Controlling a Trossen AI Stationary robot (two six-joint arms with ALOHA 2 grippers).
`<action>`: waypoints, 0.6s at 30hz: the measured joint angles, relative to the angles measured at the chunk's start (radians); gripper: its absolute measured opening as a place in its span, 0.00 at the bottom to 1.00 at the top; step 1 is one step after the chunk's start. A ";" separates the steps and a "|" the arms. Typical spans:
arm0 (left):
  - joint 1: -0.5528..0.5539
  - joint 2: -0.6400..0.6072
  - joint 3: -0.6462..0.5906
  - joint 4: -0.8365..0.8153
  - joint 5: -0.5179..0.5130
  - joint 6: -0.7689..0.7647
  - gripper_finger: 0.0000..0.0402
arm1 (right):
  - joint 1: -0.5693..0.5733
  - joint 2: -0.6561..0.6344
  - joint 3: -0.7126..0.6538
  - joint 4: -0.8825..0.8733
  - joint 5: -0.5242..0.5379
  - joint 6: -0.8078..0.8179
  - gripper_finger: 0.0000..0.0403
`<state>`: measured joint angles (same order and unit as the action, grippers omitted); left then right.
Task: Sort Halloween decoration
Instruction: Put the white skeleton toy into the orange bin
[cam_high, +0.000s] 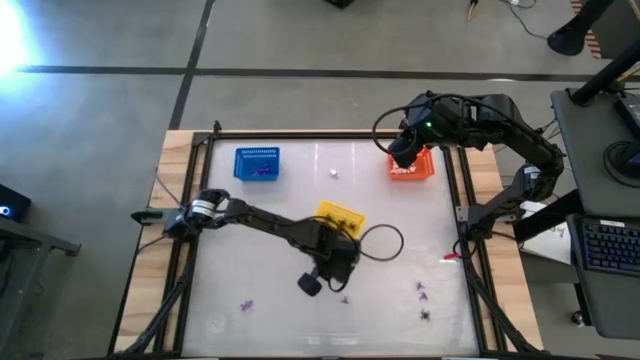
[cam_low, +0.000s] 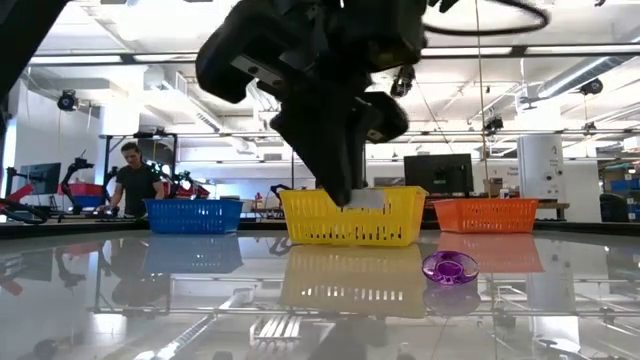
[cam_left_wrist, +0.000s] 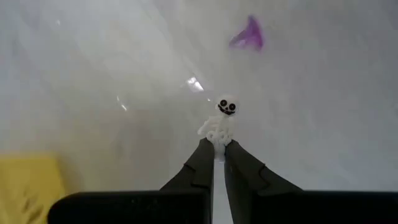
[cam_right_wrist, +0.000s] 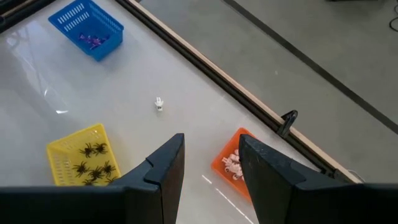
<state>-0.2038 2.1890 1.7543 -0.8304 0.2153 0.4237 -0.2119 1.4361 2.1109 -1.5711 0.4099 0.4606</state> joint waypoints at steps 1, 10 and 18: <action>0.009 -0.010 -0.001 -0.014 0.000 -0.010 0.00 | 0.000 0.000 0.000 0.000 -0.003 0.000 0.36; 0.105 -0.090 -0.002 -0.057 -0.102 -0.039 0.00 | 0.000 0.000 -0.001 0.000 -0.069 -0.008 0.36; 0.218 -0.164 -0.003 -0.123 -0.106 -0.036 0.00 | 0.000 -0.002 -0.006 0.000 -0.070 -0.008 0.36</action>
<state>0.0142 2.0255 1.7515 -0.9533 0.1092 0.3879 -0.2123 1.4342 2.1052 -1.5711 0.3397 0.4530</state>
